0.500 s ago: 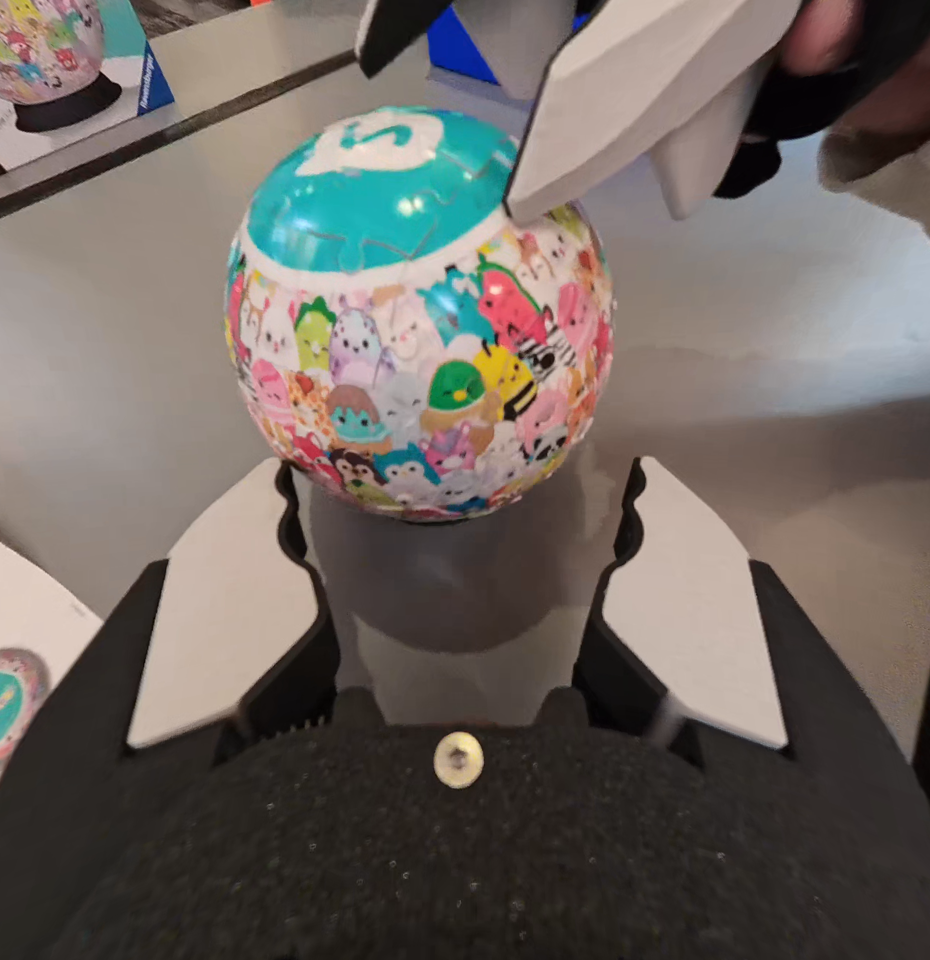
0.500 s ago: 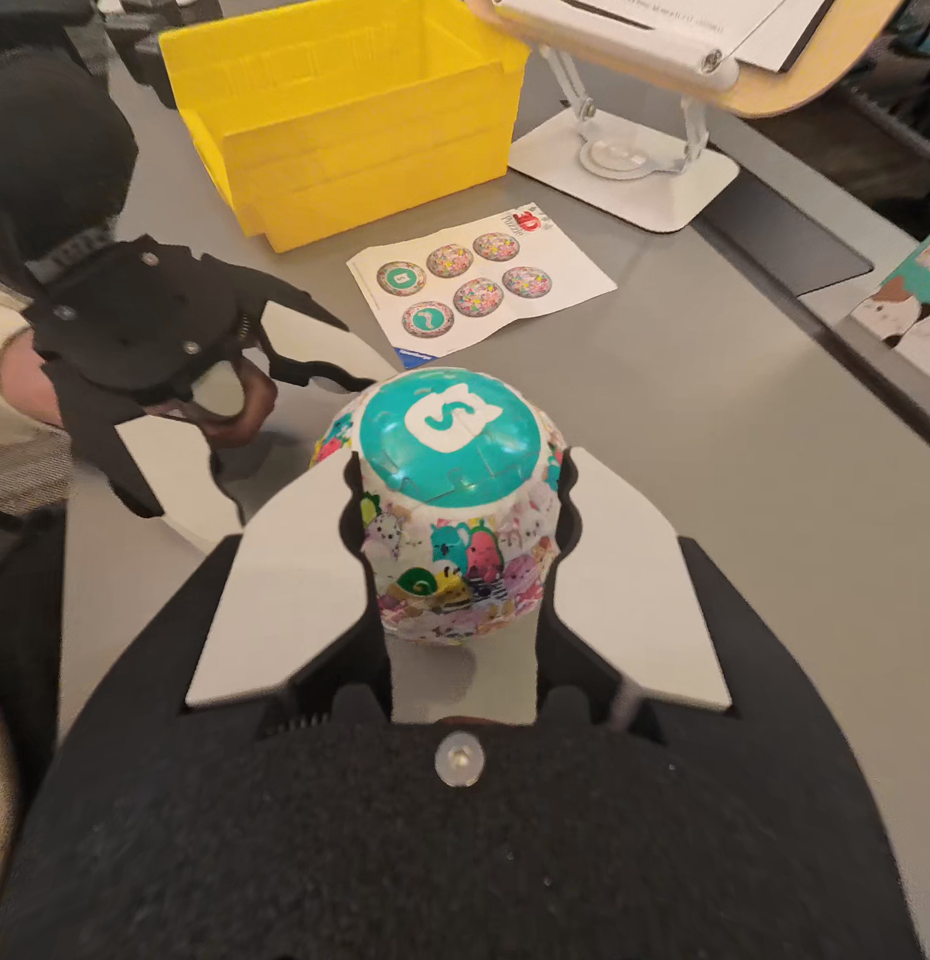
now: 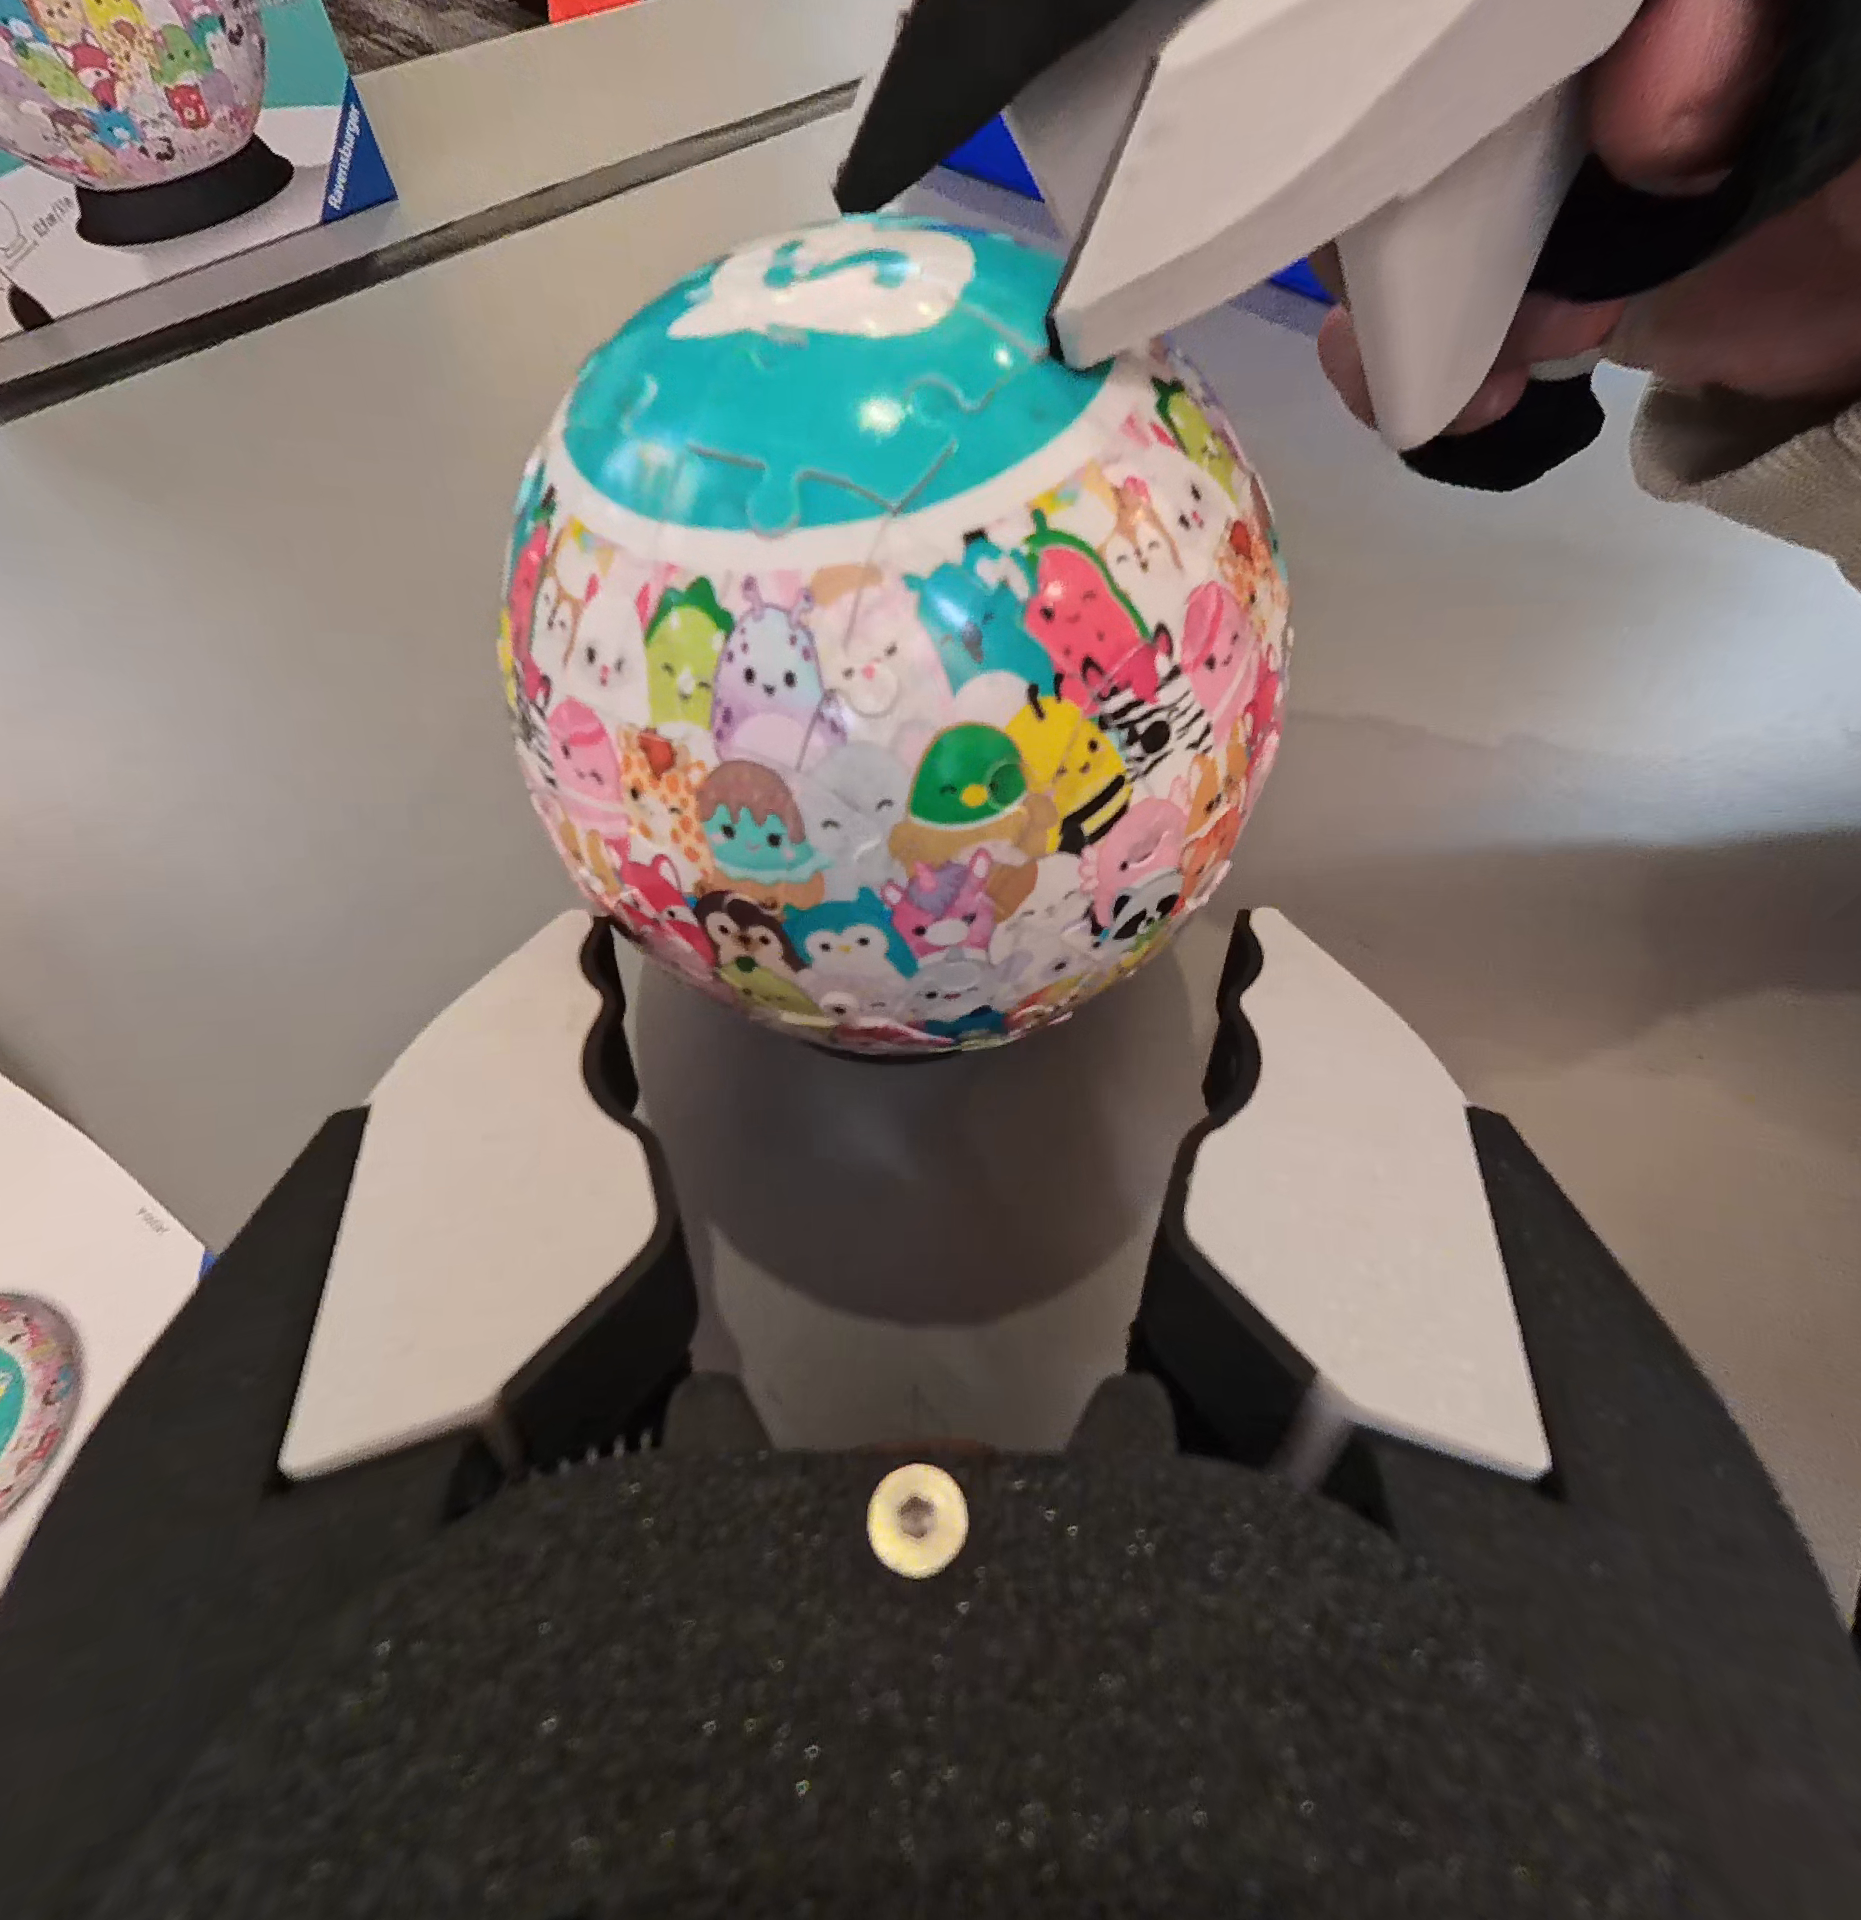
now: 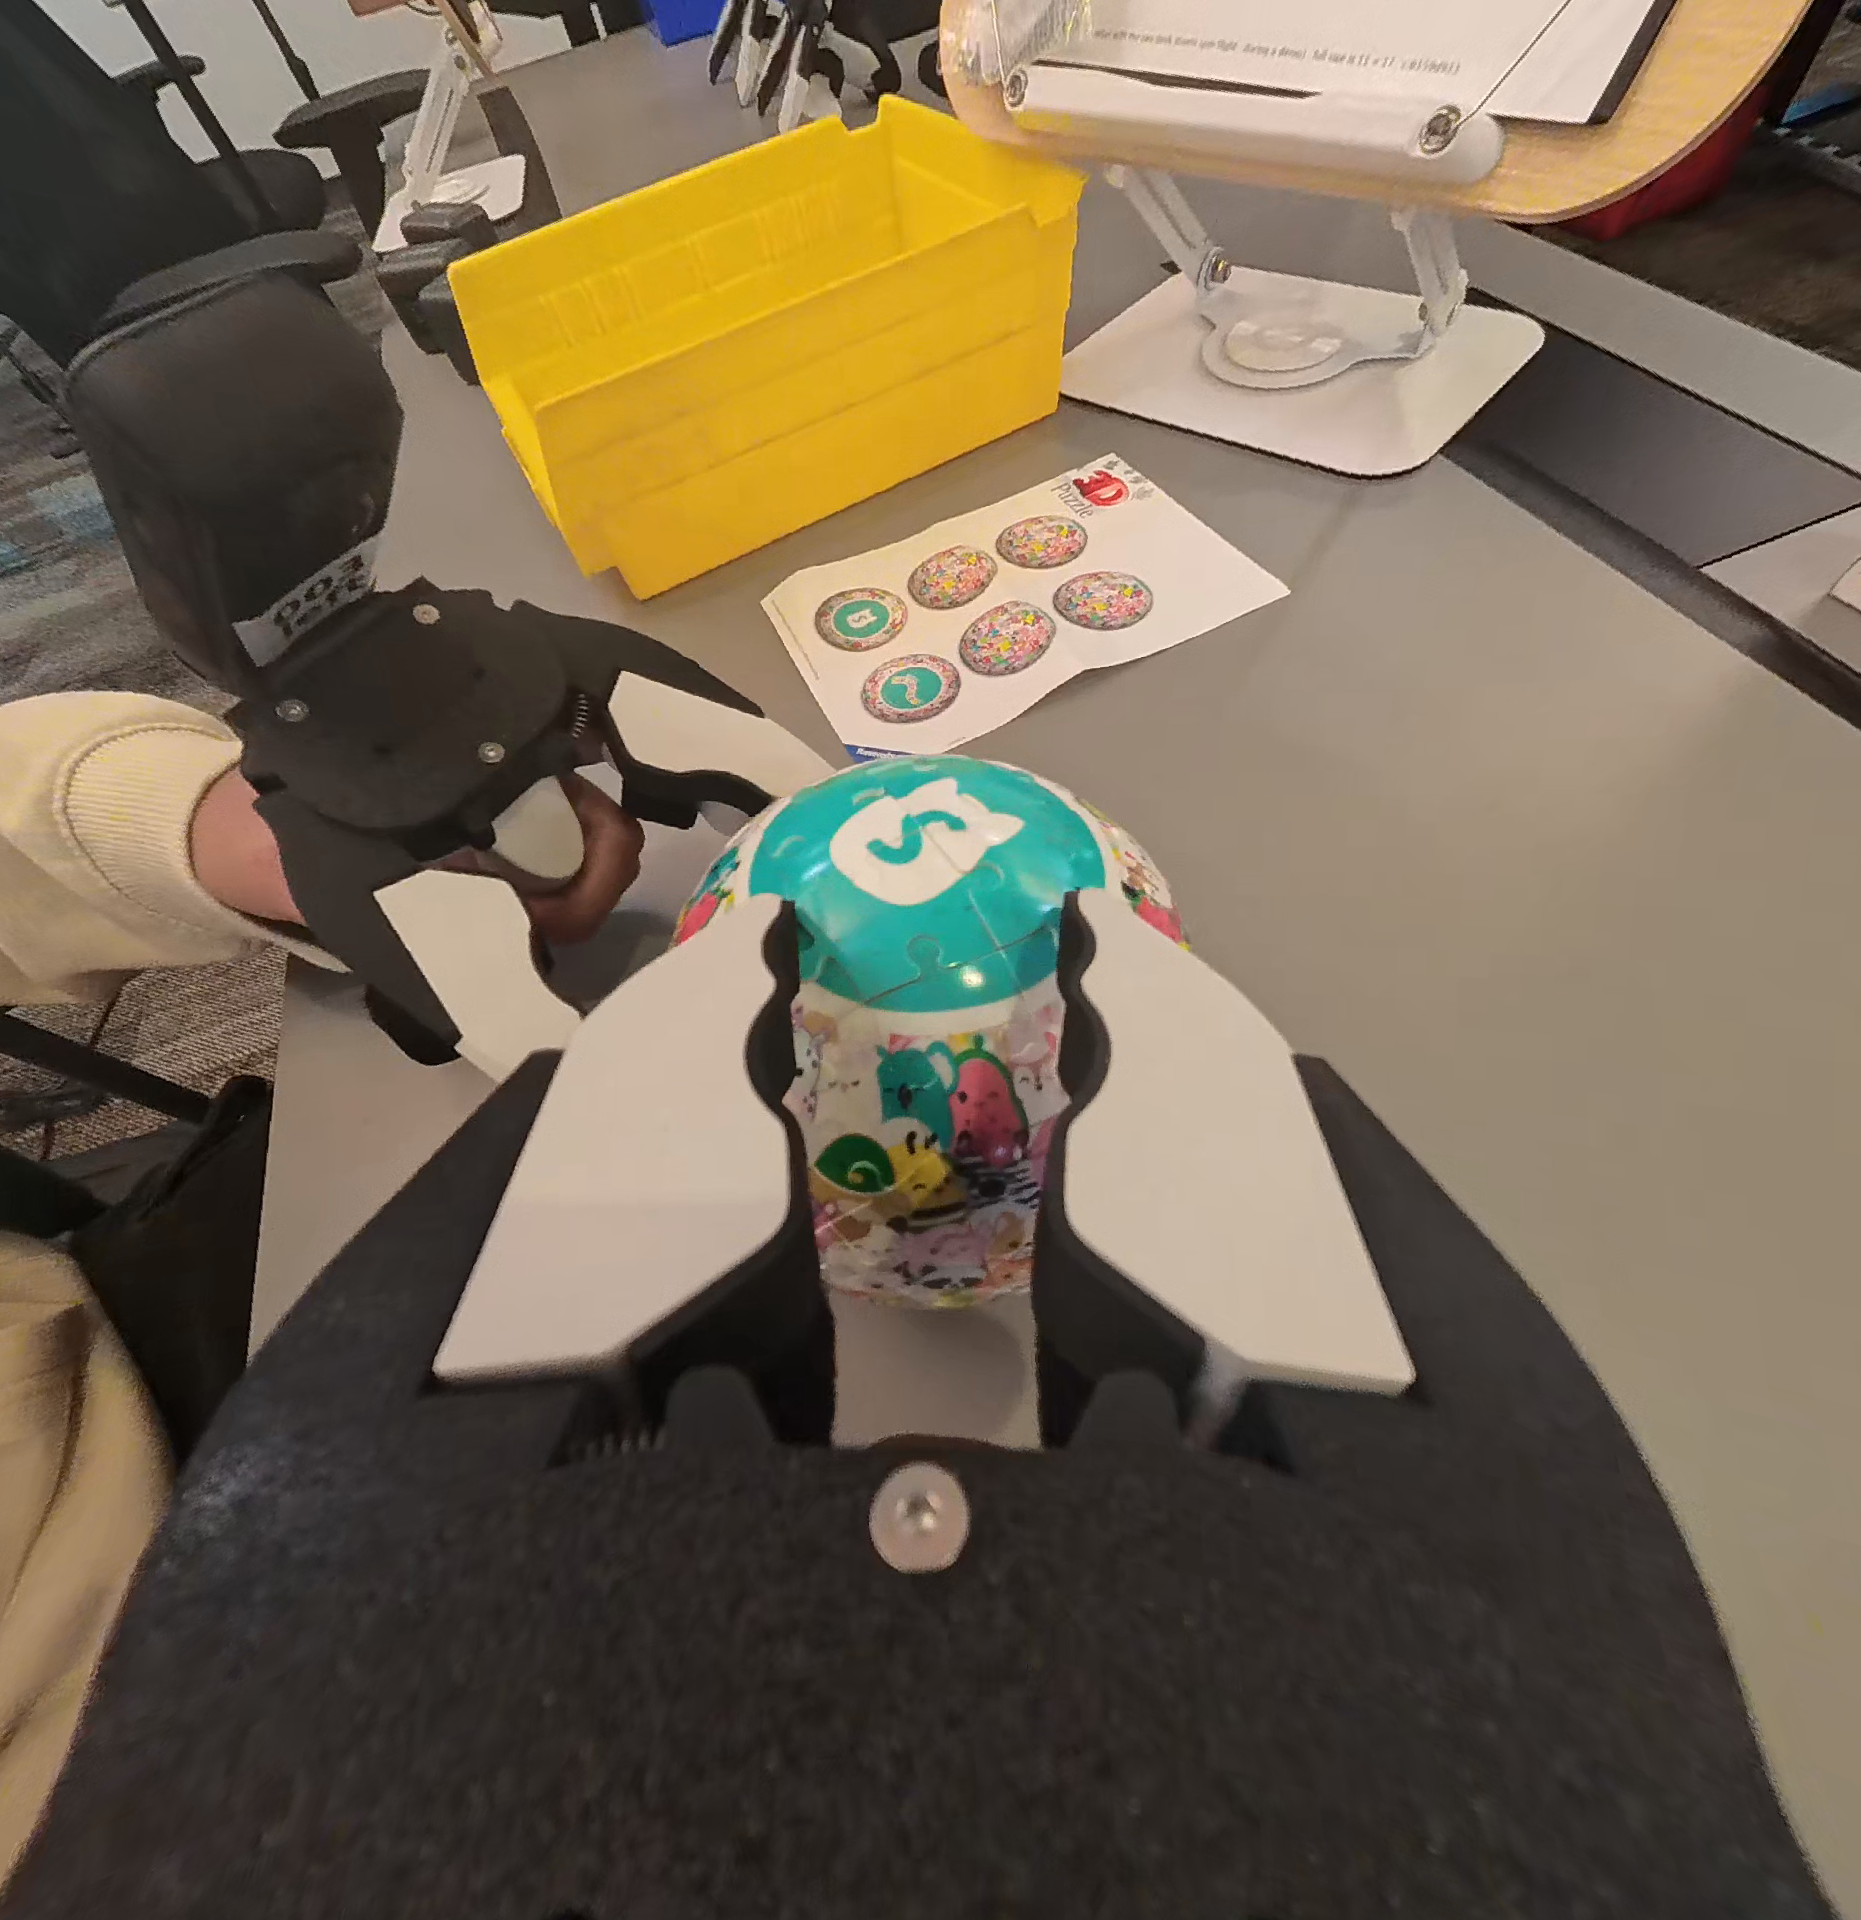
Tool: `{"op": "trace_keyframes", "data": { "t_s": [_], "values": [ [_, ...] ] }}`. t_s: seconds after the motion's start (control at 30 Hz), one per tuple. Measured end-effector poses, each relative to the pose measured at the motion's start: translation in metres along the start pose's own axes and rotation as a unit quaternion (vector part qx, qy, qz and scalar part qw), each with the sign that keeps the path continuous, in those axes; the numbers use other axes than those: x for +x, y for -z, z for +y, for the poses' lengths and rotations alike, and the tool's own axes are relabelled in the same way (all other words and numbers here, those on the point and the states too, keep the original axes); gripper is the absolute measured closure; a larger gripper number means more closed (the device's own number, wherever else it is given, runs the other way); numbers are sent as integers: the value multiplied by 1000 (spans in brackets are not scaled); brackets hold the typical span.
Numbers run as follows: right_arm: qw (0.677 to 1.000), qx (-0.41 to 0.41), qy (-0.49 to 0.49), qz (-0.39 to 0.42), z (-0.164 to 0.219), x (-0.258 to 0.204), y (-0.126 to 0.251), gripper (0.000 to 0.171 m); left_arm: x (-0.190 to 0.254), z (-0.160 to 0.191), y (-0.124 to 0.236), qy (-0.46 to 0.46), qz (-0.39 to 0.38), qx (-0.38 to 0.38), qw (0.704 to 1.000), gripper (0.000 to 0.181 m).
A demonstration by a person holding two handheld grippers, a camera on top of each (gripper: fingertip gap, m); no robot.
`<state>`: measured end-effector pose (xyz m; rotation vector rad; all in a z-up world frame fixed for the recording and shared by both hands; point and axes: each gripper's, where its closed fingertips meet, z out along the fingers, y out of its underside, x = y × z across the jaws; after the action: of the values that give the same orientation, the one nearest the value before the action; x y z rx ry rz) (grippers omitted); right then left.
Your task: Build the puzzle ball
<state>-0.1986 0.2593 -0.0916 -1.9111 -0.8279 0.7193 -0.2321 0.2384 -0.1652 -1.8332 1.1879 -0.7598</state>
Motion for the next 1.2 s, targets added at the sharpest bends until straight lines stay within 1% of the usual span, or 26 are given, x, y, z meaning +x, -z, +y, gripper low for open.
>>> {"op": "trace_keyframes", "data": {
  "t_s": [0.43, 0.47, 0.5, 0.57, 0.6, 0.63, 0.67, 0.77, 0.87, 0.93, 1.03, 1.13, 1.2],
  "values": [
    [999, 24, -41, -21, -1, 2, 1, 126, -2, 3, -3, -2, -7, -6, 1000, 75],
    [998, 29, -50, -24, -2, 3, 2, 130, -2, 4, -4, -3, -7, -7, 1000, 75],
    [996, 49, -63, -38, -7, 3, 5, 170, -1, 5, -4, -4, -6, -11, 1000, 73],
    [993, 73, -78, -54, -13, 4, 10, 171, -2, 6, -5, -3, -10, -13, 1000, 73],
    [996, 44, -60, -40, -6, 5, 7, 166, -2, 6, -5, -2, -11, -12, 1000, 74],
    [999, 23, -43, -13, -1, 9, 5, 145, -2, 6, -5, -1, -10, -12, 1000, 73],
    [999, 24, -24, -2, -2, 8, 6, 139, -2, 6, -5, -2, -10, -12, 1000, 73],
    [999, 8, 35, 39, -3, 8, 10, 137, -2, 5, -4, -1, -7, -8, 1000, 75],
    [994, -5, 83, 74, -5, 1, 23, 130, -3, 2, 2, 0, -10, -1, 1000, 77],
    [991, -13, 93, 92, 3, -5, 35, 125, -3, 2, 14, 2, -20, 3, 1000, 77],
    [991, 5, 76, 110, 28, -21, 55, 122, -2, 7, 45, 31, -39, 23, 998, 83],
    [990, 71, 19, 120, 61, -46, 80, 121, 4, 18, 84, 85, -63, 57, 993, 92],
    [984, 113, -41, 131, 87, -60, 98, 121, 11, 30, 107, 120, -84, 83, 986, 98]
  ]
}}
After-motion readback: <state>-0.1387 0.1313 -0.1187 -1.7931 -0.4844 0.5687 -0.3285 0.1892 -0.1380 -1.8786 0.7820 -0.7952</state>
